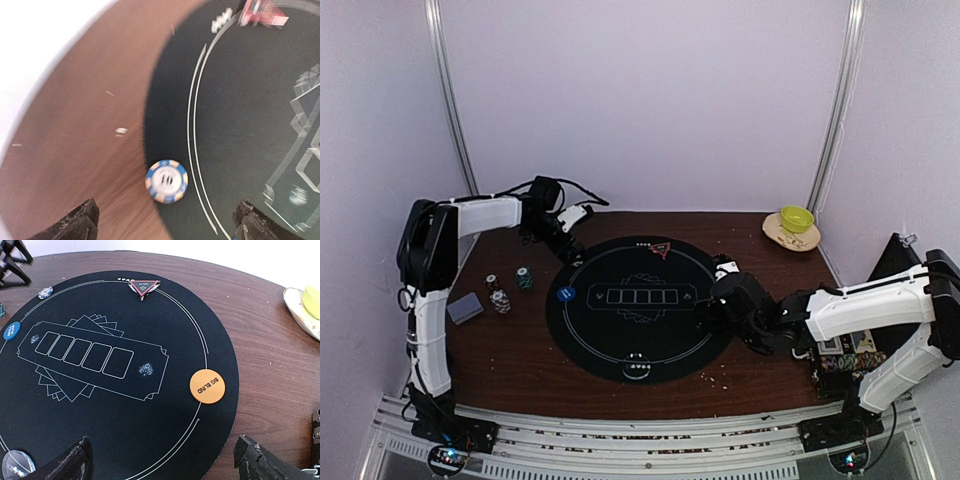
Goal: Distribute texas hold em gaming equipment
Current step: Place the poker chips pile at the small blind area, then pick up the pile of poker chips from the pile of poker chips.
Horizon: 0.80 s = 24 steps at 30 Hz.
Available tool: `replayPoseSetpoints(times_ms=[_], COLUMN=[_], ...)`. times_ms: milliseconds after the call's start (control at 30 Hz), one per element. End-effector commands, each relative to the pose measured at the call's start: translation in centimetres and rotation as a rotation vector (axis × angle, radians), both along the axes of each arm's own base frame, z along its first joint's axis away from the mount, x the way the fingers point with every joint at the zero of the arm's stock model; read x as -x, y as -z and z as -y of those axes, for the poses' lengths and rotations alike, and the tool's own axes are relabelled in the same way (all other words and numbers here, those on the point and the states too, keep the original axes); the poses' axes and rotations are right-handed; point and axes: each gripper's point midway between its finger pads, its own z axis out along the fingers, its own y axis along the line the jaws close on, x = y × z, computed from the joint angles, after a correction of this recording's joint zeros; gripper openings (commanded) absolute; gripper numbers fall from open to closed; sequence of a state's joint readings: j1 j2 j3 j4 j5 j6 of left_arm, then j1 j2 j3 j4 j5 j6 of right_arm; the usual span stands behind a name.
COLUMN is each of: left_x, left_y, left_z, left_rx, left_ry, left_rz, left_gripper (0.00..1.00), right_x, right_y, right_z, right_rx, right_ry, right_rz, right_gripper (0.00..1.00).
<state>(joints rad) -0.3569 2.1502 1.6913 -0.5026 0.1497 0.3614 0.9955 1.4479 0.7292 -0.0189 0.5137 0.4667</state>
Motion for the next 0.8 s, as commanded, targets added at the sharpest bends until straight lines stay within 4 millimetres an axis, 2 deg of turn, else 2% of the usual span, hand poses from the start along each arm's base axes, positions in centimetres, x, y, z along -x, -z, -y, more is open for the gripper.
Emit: replayPoseSetpoints(times_ms=[0,100,200,300,500,600,767], left_x=[1.6,4.0,7.0,9.8,14.0,15.8,17.1], left_y=[-9.4,-10.6,-10.2,-8.6,-4.9,-4.0,-2.7], left_z=[-1.4,-3.8,-6.1,-8.4,-14.8,-16.2,-16.2], left_rx=[0.053,0.041,0.052,0.021,-0.029,-0.029,-0.029], left_ry=[-0.025,-0.063,-0.077,-0.076,-0.145,-0.156,-0.152], left_rz=[0.150,0.135,0.093,0.063,-0.004,-0.012,-0.023], left_gripper=[0.98,0.98,0.98,0.98,0.98,0.98,0.97], right_x=[-0.3,-0.3,-0.2,-0.1,0.0,0.0,0.0], right_y=[-0.9,-1.0,-0.9,-0.8,-1.0,-1.0,-0.8], right_z=[-0.3,-0.5,-0.6,-0.7,-0.9,-0.9,-1.0], right_rx=[0.003,-0.001,-0.001,0.000,0.002,0.006,0.018], right_ry=[0.006,0.002,-0.001,-0.006,-0.010,-0.009,-0.007], right_rz=[0.024,0.023,0.021,0.020,0.023,0.025,0.024], right_gripper=[1.00,1.00,1.00,1.00,1.00,1.00,1.00])
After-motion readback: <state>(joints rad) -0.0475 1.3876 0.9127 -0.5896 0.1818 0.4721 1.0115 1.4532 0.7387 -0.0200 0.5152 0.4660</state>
